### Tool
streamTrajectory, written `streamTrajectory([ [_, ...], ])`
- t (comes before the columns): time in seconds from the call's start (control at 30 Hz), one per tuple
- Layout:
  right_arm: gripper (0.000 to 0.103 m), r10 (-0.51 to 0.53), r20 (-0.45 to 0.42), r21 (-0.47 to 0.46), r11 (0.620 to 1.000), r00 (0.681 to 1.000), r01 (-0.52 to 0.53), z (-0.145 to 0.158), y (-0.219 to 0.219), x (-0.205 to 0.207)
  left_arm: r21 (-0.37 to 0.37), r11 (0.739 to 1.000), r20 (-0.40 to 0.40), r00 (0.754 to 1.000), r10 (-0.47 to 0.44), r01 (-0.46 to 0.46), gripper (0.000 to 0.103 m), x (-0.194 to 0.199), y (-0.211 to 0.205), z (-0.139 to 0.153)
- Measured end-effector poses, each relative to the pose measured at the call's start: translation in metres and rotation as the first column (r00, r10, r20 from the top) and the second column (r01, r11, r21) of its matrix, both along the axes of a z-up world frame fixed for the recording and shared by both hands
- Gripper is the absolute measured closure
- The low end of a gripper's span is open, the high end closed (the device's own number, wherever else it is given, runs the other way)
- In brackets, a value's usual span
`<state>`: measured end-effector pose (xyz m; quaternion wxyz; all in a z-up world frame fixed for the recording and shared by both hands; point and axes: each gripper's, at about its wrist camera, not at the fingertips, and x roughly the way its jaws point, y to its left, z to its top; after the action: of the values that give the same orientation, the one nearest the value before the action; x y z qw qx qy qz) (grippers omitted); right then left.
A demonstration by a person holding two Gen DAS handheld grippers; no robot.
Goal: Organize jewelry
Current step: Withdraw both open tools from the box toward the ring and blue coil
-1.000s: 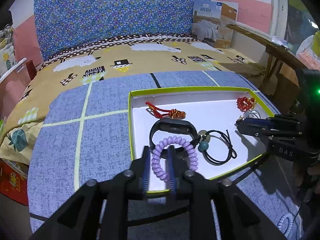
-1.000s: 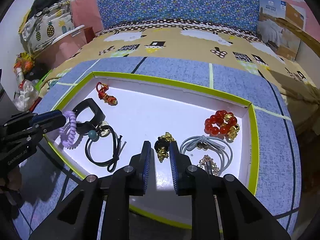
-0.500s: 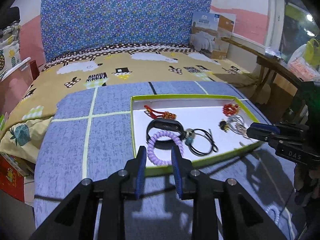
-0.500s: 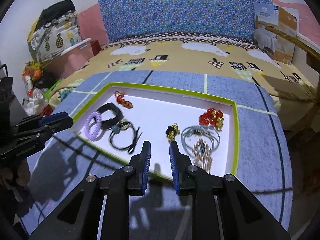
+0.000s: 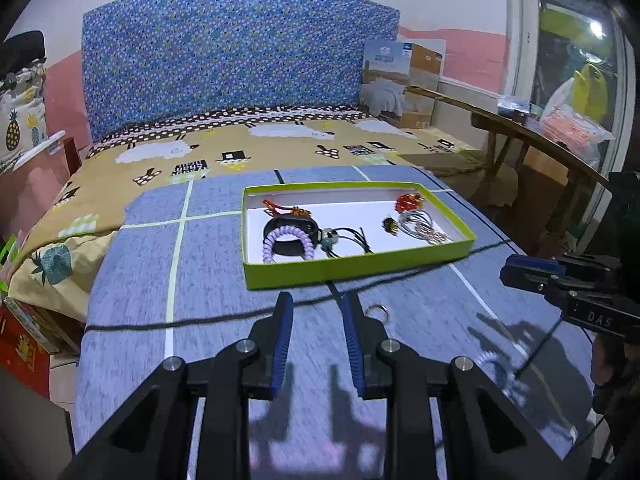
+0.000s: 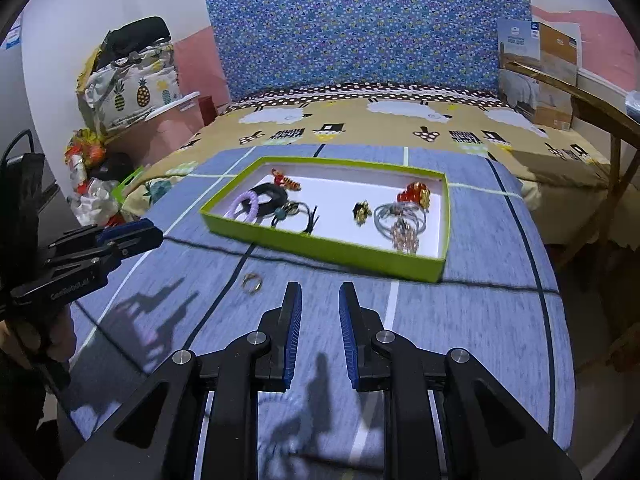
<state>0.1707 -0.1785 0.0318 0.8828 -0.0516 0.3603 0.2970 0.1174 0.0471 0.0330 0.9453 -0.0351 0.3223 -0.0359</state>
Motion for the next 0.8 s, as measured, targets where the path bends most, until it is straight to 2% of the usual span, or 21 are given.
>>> streamTrajectory([
  [0.37, 0.083, -0.016, -0.007, 0.009, 1.0, 1.0, 0.016, -0.006, -0.018, -0.039, -0.005, 1.0, -0.017, 1.0, -0.006, 0.006, 0.076, -0.033, -0.008, -0.009],
  [0.63, 0.083, -0.023, -0.02, 0.008, 1.0, 1.0, 0.024, -0.012, -0.024, -0.05, -0.02, 1.0, -0.024, 1.0, 0.013, -0.013, 0.076, -0.044, -0.006, -0.014],
  [0.8, 0.083, -0.021, -0.016, -0.002, 1.0, 1.0, 0.021, -0.015, -0.023, -0.056, -0.017, 1.0, 0.0, 1.0, 0.004, -0.004, 0.076, -0.046, -0.009, -0.012],
])
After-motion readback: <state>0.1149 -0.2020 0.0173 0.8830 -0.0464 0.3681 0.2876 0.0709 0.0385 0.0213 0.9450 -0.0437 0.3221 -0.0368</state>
